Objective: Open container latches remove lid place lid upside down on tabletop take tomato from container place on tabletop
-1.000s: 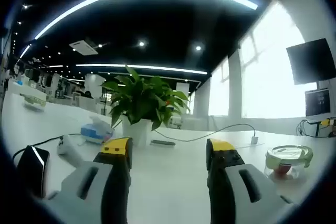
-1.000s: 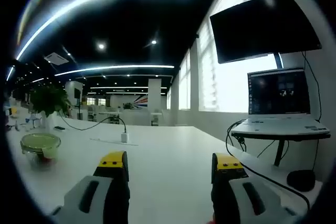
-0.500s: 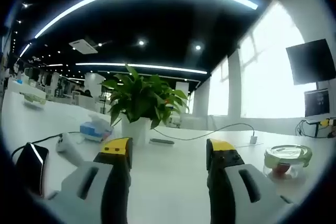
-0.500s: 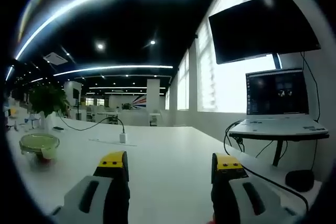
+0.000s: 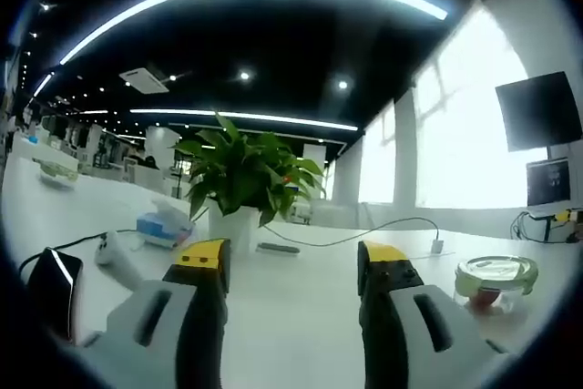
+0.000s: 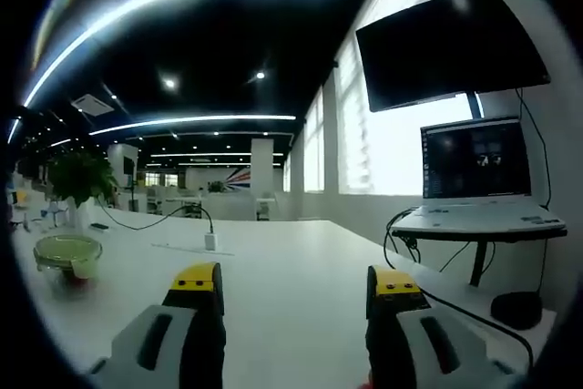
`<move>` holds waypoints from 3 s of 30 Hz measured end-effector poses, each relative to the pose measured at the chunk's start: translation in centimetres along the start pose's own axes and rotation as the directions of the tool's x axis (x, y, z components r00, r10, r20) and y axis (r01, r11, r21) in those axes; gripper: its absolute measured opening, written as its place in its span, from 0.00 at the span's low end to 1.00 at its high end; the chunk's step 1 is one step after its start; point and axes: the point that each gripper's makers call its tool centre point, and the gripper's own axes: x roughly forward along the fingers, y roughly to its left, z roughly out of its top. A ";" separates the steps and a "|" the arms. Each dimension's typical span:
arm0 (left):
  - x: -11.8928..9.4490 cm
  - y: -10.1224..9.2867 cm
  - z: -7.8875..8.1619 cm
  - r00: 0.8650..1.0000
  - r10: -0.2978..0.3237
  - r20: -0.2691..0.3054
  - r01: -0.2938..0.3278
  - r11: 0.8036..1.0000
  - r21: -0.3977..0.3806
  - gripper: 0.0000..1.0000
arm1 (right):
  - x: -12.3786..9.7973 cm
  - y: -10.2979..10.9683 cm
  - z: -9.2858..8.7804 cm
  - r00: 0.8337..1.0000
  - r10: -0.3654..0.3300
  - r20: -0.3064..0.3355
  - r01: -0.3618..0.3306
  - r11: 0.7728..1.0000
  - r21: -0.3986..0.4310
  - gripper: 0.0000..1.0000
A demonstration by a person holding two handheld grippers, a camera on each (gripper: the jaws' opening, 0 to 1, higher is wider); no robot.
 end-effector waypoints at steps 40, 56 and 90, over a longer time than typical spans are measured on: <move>2.9 -12.8 7.4 0.767 -0.637 -0.078 0.641 0.767 0.026 0.56 | -1.3 -1.9 0.5 0.998 -0.051 0.038 0.049 0.998 0.047 0.57; 2.5 -19.4 5.3 0.548 -0.797 -0.253 0.836 0.533 0.131 0.57 | -1.7 -2.1 0.2 0.997 -0.061 0.037 0.059 0.997 0.046 0.57; 3.1 -28.3 -3.2 0.096 -0.745 -0.660 0.995 0.079 0.055 0.59 | -2.2 -1.6 0.0 0.997 -0.068 0.026 0.066 0.997 0.049 0.56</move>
